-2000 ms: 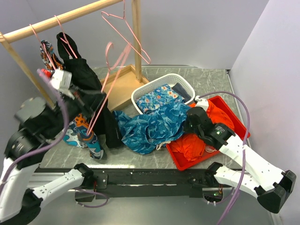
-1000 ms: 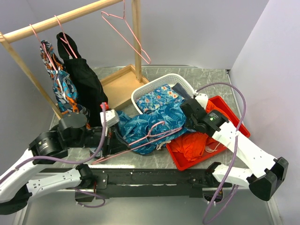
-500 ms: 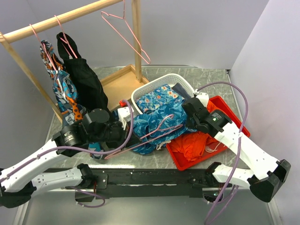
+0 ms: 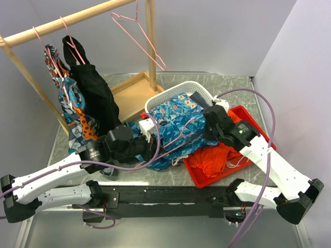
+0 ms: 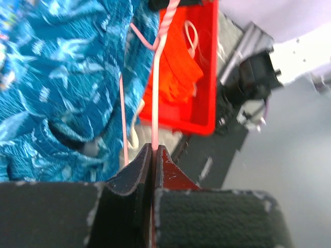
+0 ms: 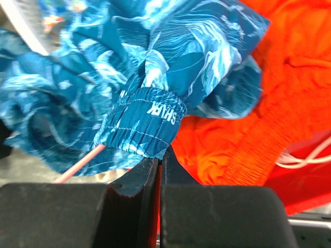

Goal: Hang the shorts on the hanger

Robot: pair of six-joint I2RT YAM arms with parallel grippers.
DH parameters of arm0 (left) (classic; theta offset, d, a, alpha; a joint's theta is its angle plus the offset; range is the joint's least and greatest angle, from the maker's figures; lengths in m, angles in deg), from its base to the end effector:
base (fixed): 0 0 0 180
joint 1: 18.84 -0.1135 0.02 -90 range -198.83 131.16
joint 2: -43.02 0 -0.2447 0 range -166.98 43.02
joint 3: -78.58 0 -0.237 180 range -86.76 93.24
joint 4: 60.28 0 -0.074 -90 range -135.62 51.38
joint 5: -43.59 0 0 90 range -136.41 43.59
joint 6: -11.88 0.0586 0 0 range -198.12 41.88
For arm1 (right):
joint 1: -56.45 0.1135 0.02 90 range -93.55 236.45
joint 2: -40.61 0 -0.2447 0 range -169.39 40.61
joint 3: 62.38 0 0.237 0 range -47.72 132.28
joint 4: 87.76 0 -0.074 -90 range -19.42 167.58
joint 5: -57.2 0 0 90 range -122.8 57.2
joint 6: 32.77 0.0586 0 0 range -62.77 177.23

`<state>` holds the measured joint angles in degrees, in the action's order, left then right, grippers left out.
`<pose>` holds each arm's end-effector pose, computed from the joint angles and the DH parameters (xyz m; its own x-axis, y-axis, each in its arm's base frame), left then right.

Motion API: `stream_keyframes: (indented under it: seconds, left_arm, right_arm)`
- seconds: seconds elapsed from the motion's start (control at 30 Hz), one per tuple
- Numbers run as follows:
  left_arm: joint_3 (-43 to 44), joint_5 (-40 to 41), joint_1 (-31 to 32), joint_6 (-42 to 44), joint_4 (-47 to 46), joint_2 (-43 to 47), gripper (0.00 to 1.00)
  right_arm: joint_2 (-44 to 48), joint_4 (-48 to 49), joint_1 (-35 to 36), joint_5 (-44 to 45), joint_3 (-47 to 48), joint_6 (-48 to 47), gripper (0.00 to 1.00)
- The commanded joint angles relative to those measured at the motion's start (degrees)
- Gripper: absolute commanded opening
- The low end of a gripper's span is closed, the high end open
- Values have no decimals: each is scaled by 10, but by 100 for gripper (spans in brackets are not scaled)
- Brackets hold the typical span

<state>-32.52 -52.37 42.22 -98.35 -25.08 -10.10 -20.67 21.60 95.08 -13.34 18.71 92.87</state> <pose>0.1040 -0.2007 0.3297 -0.4683 0.1362 -0.8730 0.8055 0.4718 -0.3585 0.1739 0.1140 0.3082 -0.7394 0.1124 -0.6638 0.0081 0.9874 0.1581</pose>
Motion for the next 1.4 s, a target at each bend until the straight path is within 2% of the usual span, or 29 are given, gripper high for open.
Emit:
stream_keyframes:
  seconds: [0.0,0.03,0.1,0.17,0.3,0.33,0.37,0.4,0.5,0.7,0.73,0.83,0.87,0.97,1.07,1.23,1.37]
  left_arm:
    - [-36,99,48,-12,-136,8,1]
    - [-45,145,59,-14,-159,6,1]
    - [-75,168,81,-18,-232,-6,1]
    - [-89,216,97,-10,-268,-21,1]
    - [-124,253,123,12,-349,-40,1]
    - [-130,255,124,15,-380,-44,1]
    - [-137,255,124,23,-393,-51,1]
    - [-149,253,124,26,-406,-53,1]
    - [-167,250,124,41,-452,-67,1]
    - [-189,239,124,49,-500,-88,1]
    - [-193,236,124,50,-505,-90,1]
    - [-203,235,124,51,-522,-90,1]
    - [-207,234,124,53,-526,-88,1]
    - [-207,224,124,62,-531,-93,1]
    - [-189,218,124,74,-518,-105,1]
    - [-172,202,124,97,-509,-130,1]
    - [-159,208,124,109,-515,-140,1]
  right_arm:
    - [19,45,2,-44,23,-13,0]
    - [19,49,2,-50,21,-13,0]
    - [12,52,1,-60,19,-11,0]
    - [10,54,2,-64,18,-9,0]
    - [16,57,1,-65,11,-10,0]
    - [17,56,0,-63,9,-8,4]
    - [17,56,0,-62,8,-6,9]
    - [23,55,-2,-65,5,1,23]
    - [43,54,-9,-68,1,22,48]
    - [99,40,-56,-77,-4,62,79]
    - [106,40,-81,-79,-6,68,81]
    - [113,55,-140,-141,-13,71,84]
    - [100,70,-190,-192,-15,69,84]
    - [59,99,-269,-308,-24,73,84]
    - [33,143,-309,-375,-59,108,83]
    - [19,179,-312,-392,-84,150,83]
    - [12,185,-312,-395,-121,165,77]
